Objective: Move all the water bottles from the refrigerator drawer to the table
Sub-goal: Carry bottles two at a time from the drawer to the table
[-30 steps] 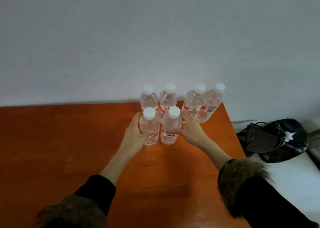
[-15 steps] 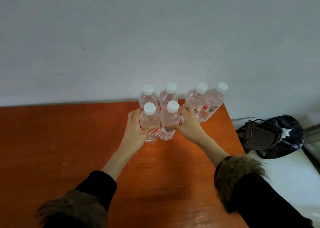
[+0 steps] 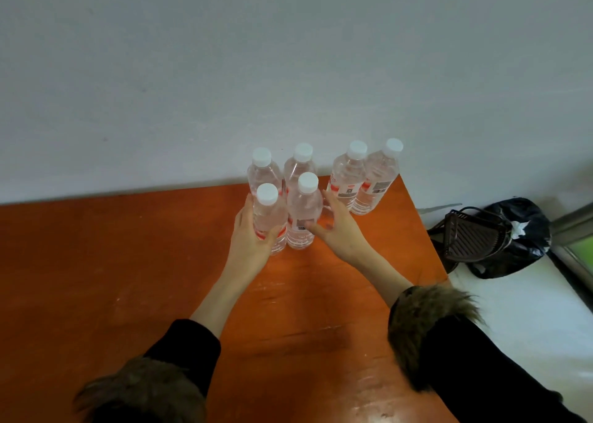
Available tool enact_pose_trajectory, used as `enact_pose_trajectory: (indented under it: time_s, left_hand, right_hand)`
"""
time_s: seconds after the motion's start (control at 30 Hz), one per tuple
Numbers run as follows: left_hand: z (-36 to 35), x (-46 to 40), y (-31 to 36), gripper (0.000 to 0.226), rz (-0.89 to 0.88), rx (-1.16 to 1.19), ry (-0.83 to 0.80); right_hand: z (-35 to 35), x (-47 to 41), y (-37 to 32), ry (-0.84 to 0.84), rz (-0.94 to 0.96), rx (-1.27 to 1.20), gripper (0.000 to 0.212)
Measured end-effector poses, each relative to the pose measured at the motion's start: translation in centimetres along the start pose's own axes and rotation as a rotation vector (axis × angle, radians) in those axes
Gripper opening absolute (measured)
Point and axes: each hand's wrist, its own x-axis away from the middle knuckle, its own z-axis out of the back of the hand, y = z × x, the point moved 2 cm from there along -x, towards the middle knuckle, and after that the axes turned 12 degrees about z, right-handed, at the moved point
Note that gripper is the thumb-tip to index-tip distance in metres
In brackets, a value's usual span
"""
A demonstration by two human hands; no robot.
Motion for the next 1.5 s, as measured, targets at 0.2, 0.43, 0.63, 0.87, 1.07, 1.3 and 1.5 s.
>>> enact_pose_trajectory:
  time_s: [0.2,0.43,0.63,0.87,1.07,1.3,1.5]
  left_hand:
    - [-1.3,6.3,1.5,0.052,-0.124,-0.171,0.127]
    - [-5.7,12.7,10.0,0.062,-0.616,-0.483,-0.008]
    - [-12.1,22.8,16.4,0.069,-1.072,-0.723,-0.013]
    - [-21.1,41.1,20.8,0.072,-1.415,-0.655,-0.135]
    - [-28.7,56.2,19.6,0.070,-1.601,-0.509,-0.386]
    - [-37.8,69.8,16.6,0.068,-1.783,-0.492,-0.596]
    - [-46.7,79.1,16.1,0.071,-1.812,-0.504,-0.760]
  right_hand:
    - [3.3,5.3,-1.2,0.065,0.097,0.268,0.067]
    - [12.8,16.0,-3.2,0.222,0.128,0.802,0.074]
    - [22.1,31.6,-5.0,0.399,-0.050,1.137,0.081]
    - [28.6,53.8,-5.9,0.604,-0.403,1.332,0.083]
    - [29.6,70.6,-5.9,0.732,-0.712,1.319,0.085]
    - [29.6,85.6,-4.6,0.876,-0.964,1.228,0.087]
    - [32.2,96.3,-0.7,0.910,-1.181,1.201,0.084]
